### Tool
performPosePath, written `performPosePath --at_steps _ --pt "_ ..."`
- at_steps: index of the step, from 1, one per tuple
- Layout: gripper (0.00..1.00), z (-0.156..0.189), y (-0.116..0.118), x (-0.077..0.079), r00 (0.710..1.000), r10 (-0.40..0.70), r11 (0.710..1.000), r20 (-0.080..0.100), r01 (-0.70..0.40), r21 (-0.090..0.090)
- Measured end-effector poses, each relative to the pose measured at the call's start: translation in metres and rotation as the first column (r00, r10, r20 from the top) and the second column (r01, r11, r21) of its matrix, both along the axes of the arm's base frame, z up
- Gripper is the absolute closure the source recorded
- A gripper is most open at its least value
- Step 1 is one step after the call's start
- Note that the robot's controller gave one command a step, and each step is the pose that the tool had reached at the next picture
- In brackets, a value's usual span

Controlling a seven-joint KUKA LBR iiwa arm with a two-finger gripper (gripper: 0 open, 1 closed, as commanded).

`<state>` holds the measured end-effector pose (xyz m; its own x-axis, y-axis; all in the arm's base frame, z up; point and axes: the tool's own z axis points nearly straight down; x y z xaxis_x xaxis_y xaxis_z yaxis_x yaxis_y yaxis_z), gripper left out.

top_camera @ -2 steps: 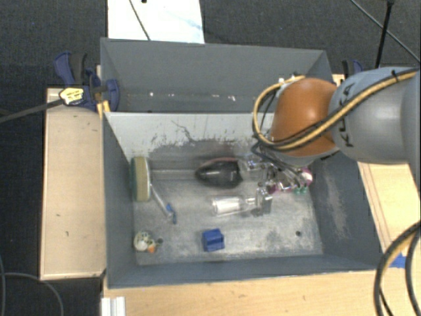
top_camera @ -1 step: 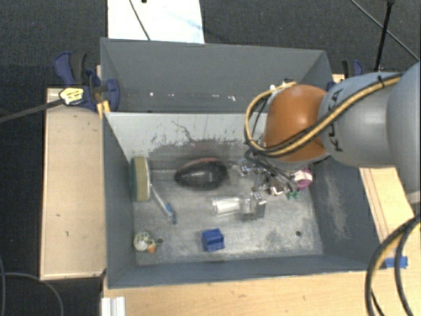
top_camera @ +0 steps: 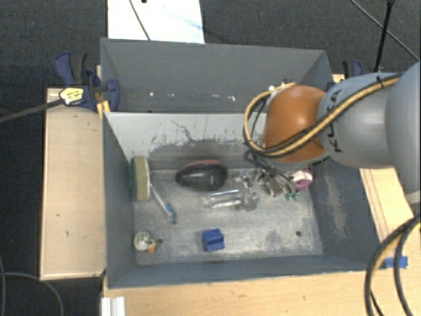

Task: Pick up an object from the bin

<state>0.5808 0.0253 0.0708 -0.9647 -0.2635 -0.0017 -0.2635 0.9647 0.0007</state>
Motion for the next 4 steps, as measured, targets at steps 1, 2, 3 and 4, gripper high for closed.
performPosePath --at_steps 1,2,3,4 --pt "1.00 0.127 0.008 0.000 1.000 0.008 1.000 0.010 -0.008 0.000" --pt "0.00 0.122 0.008 -0.002 1.000 0.006 1.000 0.002 -0.006 0.000" --pt "0.00 0.075 0.015 0.007 0.999 0.054 0.999 -0.002 -0.054 0.000" --pt "0.00 0.002 0.026 0.000 0.999 -0.050 0.999 -0.005 0.050 -0.001"
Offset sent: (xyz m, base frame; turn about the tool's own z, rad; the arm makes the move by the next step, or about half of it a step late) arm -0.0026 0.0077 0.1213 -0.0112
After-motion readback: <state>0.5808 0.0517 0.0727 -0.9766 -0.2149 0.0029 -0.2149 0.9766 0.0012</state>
